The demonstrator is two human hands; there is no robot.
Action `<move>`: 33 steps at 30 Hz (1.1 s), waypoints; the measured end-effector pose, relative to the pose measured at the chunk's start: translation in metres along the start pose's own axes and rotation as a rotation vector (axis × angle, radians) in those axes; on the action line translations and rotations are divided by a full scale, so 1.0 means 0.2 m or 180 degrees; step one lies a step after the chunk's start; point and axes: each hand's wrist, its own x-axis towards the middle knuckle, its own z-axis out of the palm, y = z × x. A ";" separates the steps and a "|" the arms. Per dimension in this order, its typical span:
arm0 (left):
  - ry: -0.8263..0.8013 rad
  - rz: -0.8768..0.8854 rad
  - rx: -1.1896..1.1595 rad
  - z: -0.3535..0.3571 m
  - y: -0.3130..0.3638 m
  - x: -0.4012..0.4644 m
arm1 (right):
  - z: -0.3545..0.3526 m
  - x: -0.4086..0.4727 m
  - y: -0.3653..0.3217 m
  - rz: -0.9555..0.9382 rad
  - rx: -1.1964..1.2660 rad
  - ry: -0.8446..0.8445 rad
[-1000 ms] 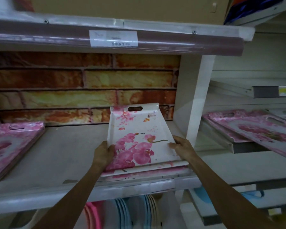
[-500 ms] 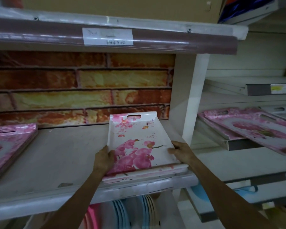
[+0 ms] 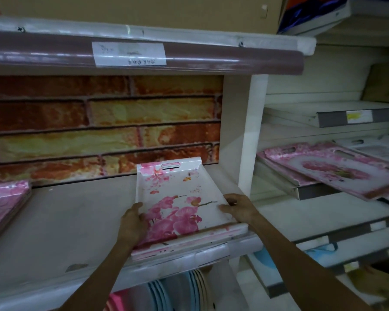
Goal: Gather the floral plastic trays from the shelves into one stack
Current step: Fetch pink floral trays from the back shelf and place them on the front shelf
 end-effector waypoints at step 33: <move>-0.1794 0.0077 -0.2987 1.05 1.37 -0.49 | -1.60 -0.36 -0.18 -0.1090 -0.0306 0.1221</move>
